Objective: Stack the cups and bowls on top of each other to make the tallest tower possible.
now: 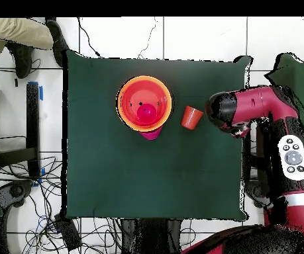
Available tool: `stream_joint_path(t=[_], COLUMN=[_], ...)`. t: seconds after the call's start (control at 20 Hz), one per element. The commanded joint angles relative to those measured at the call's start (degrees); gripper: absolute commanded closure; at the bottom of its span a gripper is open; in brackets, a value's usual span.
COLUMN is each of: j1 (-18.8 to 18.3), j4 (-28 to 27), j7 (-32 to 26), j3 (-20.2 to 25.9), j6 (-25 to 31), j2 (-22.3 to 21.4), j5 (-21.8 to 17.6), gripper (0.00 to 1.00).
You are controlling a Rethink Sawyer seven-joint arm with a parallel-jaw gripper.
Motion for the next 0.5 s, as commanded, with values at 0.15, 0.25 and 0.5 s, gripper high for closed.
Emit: stream_joint_path(t=[0.15,0.25,0.5], j1=[-0.9,-2.6,-5.4], j4=[-1.2,-1.2,-1.9], j7=[-10.3,-9.1,-6.7], j3=[1.8,4.0,7.5], j6=[-14.5,-20.2,-32.5], j2=[5.0,7.0,11.4], j5=[-3.0,-1.7,-0.7], gripper=[0.00,0.00,0.00])
